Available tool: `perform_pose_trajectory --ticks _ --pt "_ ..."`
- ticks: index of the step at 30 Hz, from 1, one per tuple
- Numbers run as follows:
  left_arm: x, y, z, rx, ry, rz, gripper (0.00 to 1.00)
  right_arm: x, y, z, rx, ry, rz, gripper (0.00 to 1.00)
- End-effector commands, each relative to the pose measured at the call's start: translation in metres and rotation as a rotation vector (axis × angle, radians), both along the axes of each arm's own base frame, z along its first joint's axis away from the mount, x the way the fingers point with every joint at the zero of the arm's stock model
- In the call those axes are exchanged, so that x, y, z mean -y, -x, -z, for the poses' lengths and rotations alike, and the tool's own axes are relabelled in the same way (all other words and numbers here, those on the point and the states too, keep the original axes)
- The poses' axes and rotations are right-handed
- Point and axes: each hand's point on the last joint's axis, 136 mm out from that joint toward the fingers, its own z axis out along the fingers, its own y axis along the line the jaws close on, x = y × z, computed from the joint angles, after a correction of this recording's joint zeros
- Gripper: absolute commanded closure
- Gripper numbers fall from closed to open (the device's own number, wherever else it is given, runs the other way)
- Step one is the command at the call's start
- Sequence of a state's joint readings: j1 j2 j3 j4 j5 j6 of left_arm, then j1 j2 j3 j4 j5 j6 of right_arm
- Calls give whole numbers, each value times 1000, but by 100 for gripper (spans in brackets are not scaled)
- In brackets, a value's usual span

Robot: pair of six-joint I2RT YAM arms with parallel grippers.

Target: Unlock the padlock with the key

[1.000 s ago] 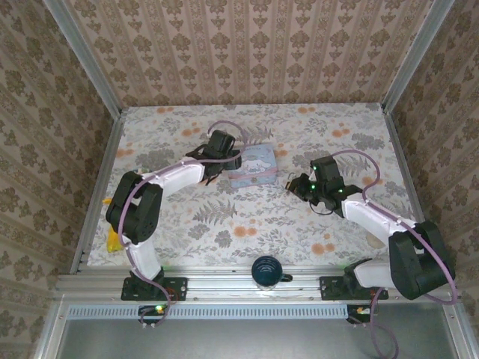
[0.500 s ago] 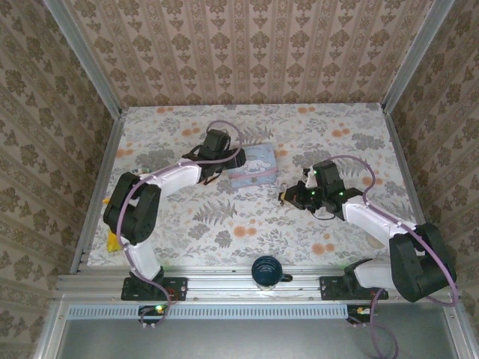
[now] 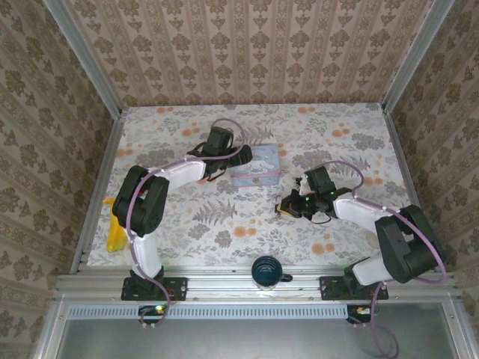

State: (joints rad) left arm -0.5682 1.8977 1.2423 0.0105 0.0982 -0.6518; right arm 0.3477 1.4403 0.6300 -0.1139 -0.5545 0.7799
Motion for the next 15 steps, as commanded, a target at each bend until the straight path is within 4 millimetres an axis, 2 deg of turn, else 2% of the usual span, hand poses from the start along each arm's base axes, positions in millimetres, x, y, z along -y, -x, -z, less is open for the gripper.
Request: perform_pose_trajectory --ticks 1,6,12,15 --pt "-10 0 -23 37 54 -23 14 -10 -6 -7 19 -11 -44 100" --pt "-27 8 -32 74 71 -33 6 -20 -10 -2 11 -9 -73 100" --pt "-54 26 -31 78 74 -73 0 -33 -17 2 4 -4 -99 99" --pt "-70 35 -29 73 71 -100 0 -35 -20 4 0 10 -109 97"
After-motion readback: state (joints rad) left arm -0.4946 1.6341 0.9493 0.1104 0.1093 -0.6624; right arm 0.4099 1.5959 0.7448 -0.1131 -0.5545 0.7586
